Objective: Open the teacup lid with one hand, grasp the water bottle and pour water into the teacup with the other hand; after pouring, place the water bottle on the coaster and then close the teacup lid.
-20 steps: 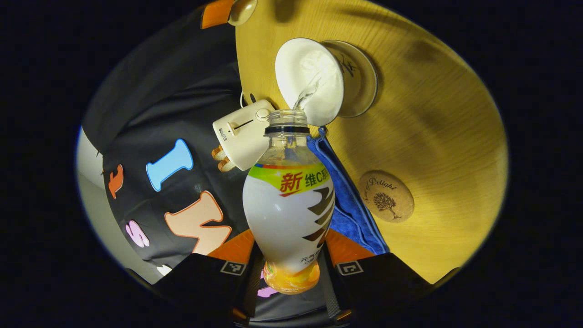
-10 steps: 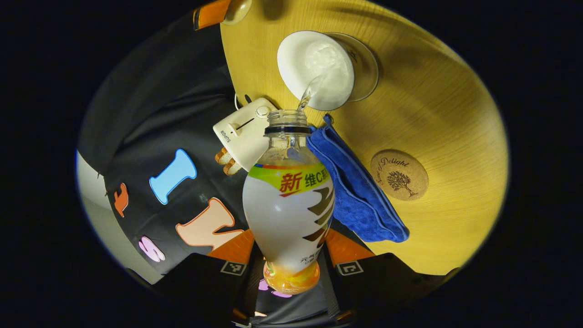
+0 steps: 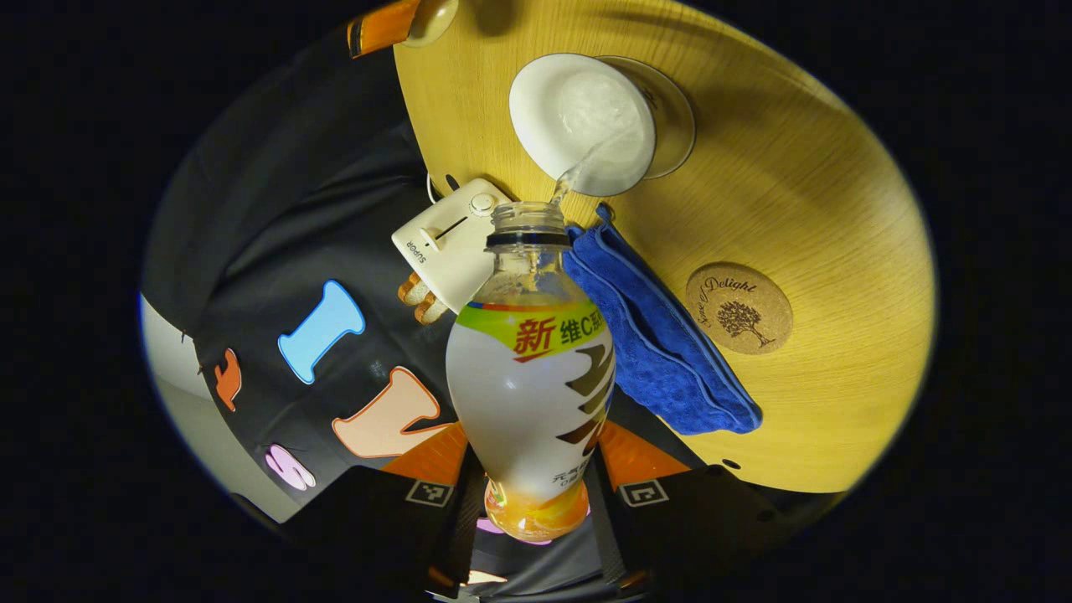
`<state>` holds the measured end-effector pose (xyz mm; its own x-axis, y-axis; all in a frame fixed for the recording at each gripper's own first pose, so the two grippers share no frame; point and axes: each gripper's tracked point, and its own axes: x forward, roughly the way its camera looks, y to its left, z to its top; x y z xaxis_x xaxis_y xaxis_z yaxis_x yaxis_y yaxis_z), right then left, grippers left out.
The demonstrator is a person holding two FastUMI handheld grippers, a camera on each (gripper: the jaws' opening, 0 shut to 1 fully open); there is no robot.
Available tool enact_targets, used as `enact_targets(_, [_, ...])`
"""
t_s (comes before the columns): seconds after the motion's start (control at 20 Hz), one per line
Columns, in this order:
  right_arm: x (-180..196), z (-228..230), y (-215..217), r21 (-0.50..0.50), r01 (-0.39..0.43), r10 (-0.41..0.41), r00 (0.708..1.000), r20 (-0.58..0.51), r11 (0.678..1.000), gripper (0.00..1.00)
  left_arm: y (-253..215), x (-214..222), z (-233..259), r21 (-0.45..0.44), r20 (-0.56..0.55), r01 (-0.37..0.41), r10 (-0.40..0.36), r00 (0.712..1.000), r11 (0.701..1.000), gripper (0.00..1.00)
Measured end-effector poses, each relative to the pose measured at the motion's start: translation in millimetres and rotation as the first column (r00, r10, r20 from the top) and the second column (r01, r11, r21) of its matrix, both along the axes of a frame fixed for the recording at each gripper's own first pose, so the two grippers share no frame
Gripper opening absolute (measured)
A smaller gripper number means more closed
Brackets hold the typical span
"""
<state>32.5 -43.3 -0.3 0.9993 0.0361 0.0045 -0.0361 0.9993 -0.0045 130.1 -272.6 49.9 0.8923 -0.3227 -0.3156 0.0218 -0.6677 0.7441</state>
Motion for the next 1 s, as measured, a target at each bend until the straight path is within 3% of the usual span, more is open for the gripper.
enact_targets(0.35, [0,0,0,0.000,-0.002,0.002,1.000,0.000,1.000,0.34,6,-8,-37,-0.128,-0.119,-0.040,0.025,0.993,0.991,0.57])
enact_targets(0.45, [-1,0,1,0.000,-0.002,0.002,1.000,0.000,1.000,0.34,11,-14,-51,-0.195,-0.191,-0.085,0.048,0.980,0.977,0.57])
enact_targets(0.55, [-1,0,0,0.000,-0.002,0.002,1.000,-0.002,1.000,0.34,14,-24,-62,-0.297,-0.293,-0.157,0.067,0.954,0.942,0.55])
enact_targets(0.75, [-2,1,0,0.000,-0.003,0.003,1.000,-0.002,1.000,0.34,1,-41,-65,-0.538,-0.440,-0.274,0.012,0.898,0.797,0.56])
enact_targets(0.9, [-2,1,0,0.000,-0.003,0.003,1.000,-0.001,1.000,0.34,-7,-46,-58,-0.674,-0.462,-0.301,-0.067,0.885,0.674,0.56])
enact_targets(1.0, [-2,1,0,0.000,-0.003,0.003,1.000,-0.001,1.000,0.34,-1,-47,-52,-0.757,-0.463,-0.332,-0.103,0.880,0.563,0.56])
